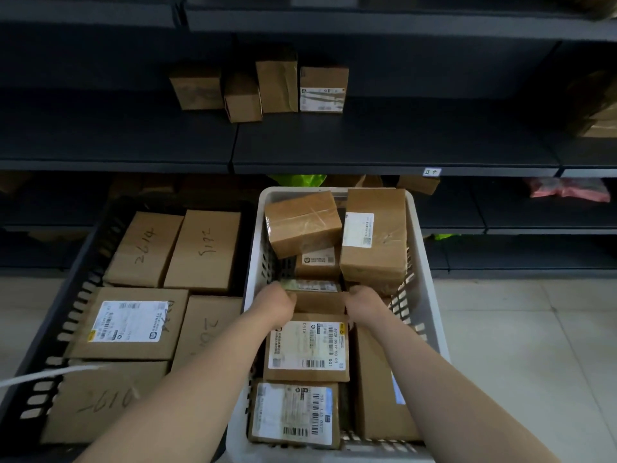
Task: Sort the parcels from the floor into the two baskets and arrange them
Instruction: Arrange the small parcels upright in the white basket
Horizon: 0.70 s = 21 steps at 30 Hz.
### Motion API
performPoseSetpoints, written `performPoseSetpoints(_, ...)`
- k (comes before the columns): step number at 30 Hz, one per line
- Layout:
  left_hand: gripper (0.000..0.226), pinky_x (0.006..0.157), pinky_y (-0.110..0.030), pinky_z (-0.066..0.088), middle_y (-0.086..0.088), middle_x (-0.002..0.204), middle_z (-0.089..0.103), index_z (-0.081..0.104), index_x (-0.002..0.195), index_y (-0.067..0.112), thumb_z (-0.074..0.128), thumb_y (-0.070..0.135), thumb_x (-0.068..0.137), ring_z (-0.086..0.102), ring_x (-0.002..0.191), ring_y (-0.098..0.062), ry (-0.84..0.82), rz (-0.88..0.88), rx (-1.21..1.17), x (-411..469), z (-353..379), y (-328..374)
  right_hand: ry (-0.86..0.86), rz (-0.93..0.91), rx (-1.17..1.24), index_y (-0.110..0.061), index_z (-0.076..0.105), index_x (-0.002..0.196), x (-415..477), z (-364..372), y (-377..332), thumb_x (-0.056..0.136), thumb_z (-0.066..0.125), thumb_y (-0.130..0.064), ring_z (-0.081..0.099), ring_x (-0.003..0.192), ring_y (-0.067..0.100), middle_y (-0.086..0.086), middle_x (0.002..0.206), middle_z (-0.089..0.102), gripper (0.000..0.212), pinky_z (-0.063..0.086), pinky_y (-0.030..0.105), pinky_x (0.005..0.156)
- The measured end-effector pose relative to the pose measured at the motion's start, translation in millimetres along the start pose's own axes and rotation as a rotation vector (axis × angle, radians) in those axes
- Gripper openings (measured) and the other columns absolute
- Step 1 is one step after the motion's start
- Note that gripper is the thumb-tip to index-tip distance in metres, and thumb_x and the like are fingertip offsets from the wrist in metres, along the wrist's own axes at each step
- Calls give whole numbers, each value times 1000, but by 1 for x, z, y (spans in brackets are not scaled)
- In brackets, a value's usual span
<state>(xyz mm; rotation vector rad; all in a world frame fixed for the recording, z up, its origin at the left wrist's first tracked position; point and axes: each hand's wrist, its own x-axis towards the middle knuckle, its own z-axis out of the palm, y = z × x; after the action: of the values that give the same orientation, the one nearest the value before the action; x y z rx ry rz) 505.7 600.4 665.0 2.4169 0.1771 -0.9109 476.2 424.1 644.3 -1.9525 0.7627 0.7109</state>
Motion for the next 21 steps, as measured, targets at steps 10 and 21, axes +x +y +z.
performPoseSetpoints(10, 37, 89, -37, 48, -12, 125, 53, 44, 133, 8, 41, 26, 101, 55, 104, -26, 24, -100, -91, 23, 11, -3, -53, 95, 395, -14, 60, 118, 8, 13, 9, 101, 45, -28, 67, 98, 25, 8, 109, 69, 27, 54, 38, 87)
performPoseSetpoints(21, 37, 81, -37, 49, -14, 135, 41, 49, 124, 8, 44, 35, 99, 59, 98, -30, 177, -54, 50, 11, 19, -5, -33, 94, 424, -11, 59, 114, -10, 9, 5, 100, 51, -25, 64, 82, 17, 4, 98, 66, 21, 47, 26, 60)
